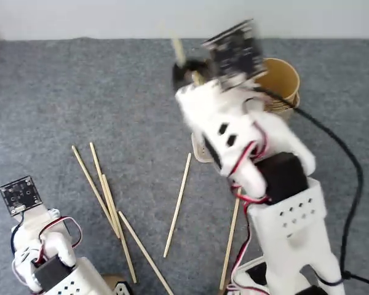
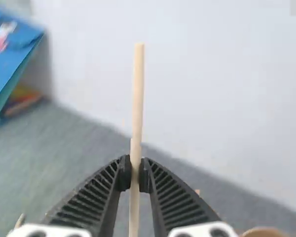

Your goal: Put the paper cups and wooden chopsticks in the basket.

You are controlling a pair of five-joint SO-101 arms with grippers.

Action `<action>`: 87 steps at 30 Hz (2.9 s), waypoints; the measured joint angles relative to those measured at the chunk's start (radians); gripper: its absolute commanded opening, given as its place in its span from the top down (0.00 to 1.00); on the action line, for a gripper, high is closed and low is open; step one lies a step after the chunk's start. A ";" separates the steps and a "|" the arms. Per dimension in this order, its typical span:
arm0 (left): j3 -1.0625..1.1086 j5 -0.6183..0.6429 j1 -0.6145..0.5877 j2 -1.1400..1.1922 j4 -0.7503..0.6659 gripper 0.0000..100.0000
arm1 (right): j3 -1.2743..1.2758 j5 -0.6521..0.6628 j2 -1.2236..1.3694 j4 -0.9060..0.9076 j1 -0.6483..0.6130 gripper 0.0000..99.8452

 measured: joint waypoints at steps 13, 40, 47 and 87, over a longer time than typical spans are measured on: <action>0.000 0.000 0.000 0.000 0.000 0.98 | 0.328 0.006 -0.002 -0.551 0.178 0.99; 0.009 0.000 -0.002 0.000 -0.005 0.98 | 0.130 -0.221 -0.002 0.376 0.020 0.88; 0.009 0.000 -0.002 0.000 -0.005 0.98 | 0.138 -0.322 -0.002 0.637 -0.130 0.88; 0.009 0.000 0.000 0.000 -0.005 0.98 | 0.350 -0.454 0.827 0.175 -0.143 0.98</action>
